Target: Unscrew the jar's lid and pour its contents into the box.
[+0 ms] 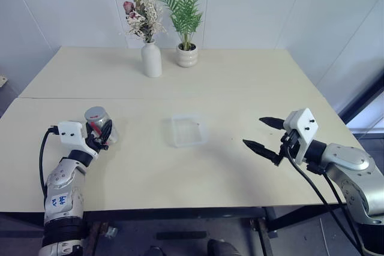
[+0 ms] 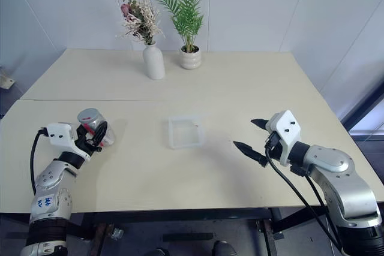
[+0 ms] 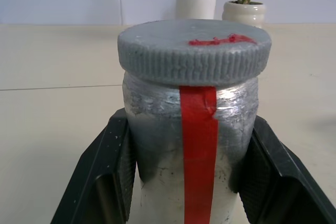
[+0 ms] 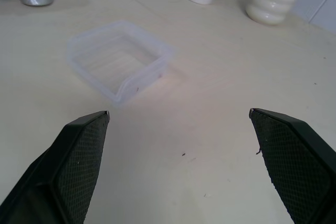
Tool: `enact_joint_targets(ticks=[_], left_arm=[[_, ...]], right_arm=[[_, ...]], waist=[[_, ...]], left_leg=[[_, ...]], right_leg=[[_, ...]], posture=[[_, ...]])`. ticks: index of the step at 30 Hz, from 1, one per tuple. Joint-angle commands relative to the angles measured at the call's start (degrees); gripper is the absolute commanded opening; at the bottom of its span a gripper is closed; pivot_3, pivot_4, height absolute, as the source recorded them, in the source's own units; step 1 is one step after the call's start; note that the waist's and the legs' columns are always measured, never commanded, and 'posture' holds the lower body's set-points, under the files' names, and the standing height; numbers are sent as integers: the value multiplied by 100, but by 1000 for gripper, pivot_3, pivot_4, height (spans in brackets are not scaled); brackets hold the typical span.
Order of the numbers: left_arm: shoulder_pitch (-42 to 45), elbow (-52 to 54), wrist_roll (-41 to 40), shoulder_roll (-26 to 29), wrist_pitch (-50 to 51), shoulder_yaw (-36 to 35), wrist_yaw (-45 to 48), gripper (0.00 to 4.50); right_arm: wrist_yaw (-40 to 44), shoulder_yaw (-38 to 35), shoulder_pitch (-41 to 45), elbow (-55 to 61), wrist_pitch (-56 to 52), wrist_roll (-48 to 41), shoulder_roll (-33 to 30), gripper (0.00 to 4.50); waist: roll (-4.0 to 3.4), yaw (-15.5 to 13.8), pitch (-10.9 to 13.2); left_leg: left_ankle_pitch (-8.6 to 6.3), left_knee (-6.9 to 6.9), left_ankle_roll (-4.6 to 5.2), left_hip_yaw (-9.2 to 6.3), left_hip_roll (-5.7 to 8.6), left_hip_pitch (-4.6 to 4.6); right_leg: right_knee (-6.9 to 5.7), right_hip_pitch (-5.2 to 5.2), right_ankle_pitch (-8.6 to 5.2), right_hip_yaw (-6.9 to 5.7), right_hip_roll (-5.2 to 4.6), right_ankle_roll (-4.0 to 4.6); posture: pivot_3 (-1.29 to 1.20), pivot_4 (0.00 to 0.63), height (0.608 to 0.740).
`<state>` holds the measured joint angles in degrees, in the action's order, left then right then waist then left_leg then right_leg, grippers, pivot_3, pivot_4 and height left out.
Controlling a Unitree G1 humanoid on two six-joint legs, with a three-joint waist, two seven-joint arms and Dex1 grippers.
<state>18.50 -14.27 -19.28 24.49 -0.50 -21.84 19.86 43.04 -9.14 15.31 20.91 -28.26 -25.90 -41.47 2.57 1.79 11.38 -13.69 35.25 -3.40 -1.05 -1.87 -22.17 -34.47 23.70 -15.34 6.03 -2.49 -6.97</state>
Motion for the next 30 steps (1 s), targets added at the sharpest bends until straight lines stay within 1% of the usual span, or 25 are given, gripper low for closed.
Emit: enact_joint_targets(ticks=[1,4,6,8,10,14,16,18,20,21,24,26,30], left_arm=[[197,221,-164,180,66,22,301,2135],[420,380,-396,456,456,210,938,2135],[619,431,-525,666,876,359,1282,2135],[930,372,-609,849,1105,528,1697,2135],[1227,305,-638,941,1216,702,2061,2135],[1910,7,-594,1019,1510,1228,2902,2135],[2196,-217,-572,950,1455,1419,3308,2135],[2426,-441,-505,855,1311,1548,3528,2135],[2732,-703,-494,645,1171,1675,3745,2135],[2837,-788,-512,549,1156,1729,3859,2135],[3058,-1039,-459,309,1145,1916,4133,2135],[3167,-1215,-418,155,1083,2018,4285,2135],[3386,-1463,-386,-143,870,2094,4462,2135]], right_arm=[[-115,-191,191,364,-129,-168,-44,4500],[-296,-123,538,501,-371,-295,59,4500],[-472,-63,831,572,-572,-386,162,4500],[-710,52,1151,689,-814,-457,327,4500],[-913,153,1407,771,-1027,-514,482,4500],[-1523,418,1937,1033,-1609,-682,1007,4500],[-1767,510,2134,1069,-1980,-814,1251,4500],[-1943,654,2294,1051,-2204,-764,1366,4500],[-2339,735,2518,931,-2379,-703,1715,4500],[-2478,758,2568,914,-2354,-670,1883,4500],[-2841,837,2652,886,-2278,-539,2332,4500],[-3061,918,2713,918,-2305,-528,2633,4500],[-3255,1018,2746,894,-2337,-492,2950,4500]], waist=[[0,0,0],[1,16,1],[1,14,1],[1,12,1],[1,12,1],[0,9,1],[0,14,1],[0,20,1],[0,13,1],[-1,8,1],[-1,5,1],[-1,12,1],[-1,21,1]], left_leg=[[0,0,0,0,0,0],[0,1,0,0,0,0],[1,2,0,0,0,0],[1,2,1,-1,0,-1],[0,1,0,-2,-1,-4],[-4,-1,2,-4,0,-13],[-10,-2,5,-4,0,-14],[-19,-2,9,-2,0,-15],[-21,-2,13,-2,0,-26],[-22,-2,14,-2,-1,-34],[-21,16,13,-5,-1,-101],[-20,24,13,-2,0,-117],[-20,41,13,0,0,-133]], right_leg=[[0,0,0,0,0,0],[0,0,-1,0,1,2],[-1,1,-12,0,1,23],[-1,1,-14,0,2,26],[0,2,-13,0,2,25],[-5,13,-7,-2,2,14],[-15,18,-2,-2,2,5],[-24,23,7,-2,2,-22],[-31,39,3,-2,1,-23],[-35,48,3,-2,2,-23],[-70,122,3,-3,5,-24],[-108,145,1,0,4,-26],[-117,165,0,2,6,-25]], posture=[[0,150,740],[0,150,740],[0,150,740],[0,150,740],[0,150,740],[0,150,740],[0,150,740],[0,150,740],[0,150,740],[0,150,740],[0,150,740],[0,150,740],[0,150,740]])
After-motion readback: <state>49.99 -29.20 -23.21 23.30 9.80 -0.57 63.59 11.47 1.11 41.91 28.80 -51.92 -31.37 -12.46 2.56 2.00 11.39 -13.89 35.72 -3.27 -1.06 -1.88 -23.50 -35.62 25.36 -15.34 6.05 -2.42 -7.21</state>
